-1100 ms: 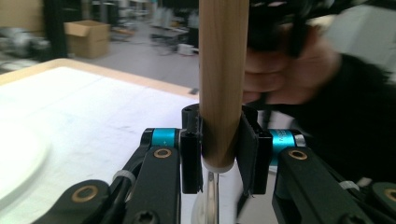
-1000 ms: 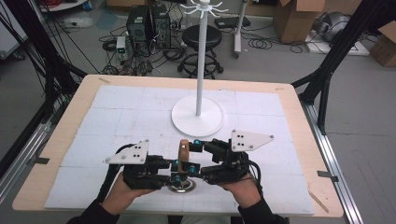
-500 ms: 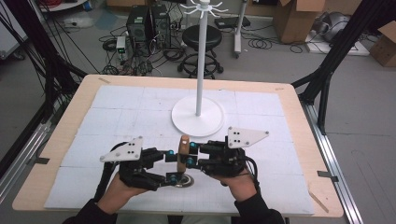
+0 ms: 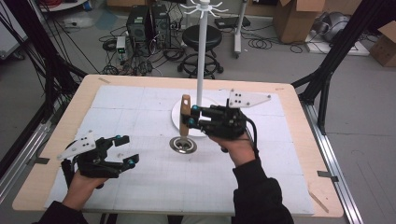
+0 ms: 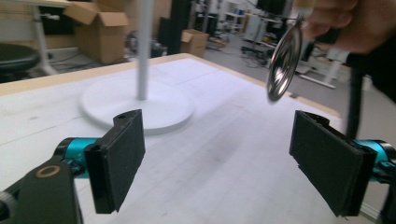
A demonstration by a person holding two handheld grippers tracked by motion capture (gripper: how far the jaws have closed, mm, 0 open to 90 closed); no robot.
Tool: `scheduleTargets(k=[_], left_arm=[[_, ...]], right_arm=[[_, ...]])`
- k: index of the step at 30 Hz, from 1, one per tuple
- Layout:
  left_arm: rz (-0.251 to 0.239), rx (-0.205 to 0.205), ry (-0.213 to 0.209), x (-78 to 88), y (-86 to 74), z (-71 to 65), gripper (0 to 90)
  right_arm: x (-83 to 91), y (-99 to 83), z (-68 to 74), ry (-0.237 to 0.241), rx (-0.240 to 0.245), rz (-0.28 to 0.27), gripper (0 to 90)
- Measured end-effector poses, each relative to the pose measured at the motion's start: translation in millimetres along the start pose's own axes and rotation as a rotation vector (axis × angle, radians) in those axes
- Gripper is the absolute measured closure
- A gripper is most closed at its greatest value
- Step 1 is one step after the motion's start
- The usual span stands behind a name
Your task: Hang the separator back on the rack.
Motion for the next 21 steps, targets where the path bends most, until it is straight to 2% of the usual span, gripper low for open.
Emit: scheduleTargets(k=[5, 14, 21], left_arm=[[-0.011, -0.005, 0.031, 6.3, -3.2, 8.3, 19.3], [-0.015, -0.02, 0.033, 5.5, -4.2, 9.5, 19.4], [-0.017, -0.015, 0.03, 6.5, -4.1, 9.3, 19.6]], right_arm=[[-2.2, 29.0, -20.3, -0.017, 0.005, 0.001, 72.0], [0.2, 73.8, -54.4, -0.071, -0.004, -0.028, 72.2], [-2.5, 100.6, -75.2, -0.079, -0.01, -0.048, 72.2]])
Point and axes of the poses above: each handheld gripper's, and its own axes: x roughly backward along the jaws, y roughly out of its top, z roughly to its left, the point moved 7 cm from there along -x, roughly forward along the jaws, and after that the axes turned 11 degrees about -x, right-handed, at the moved point
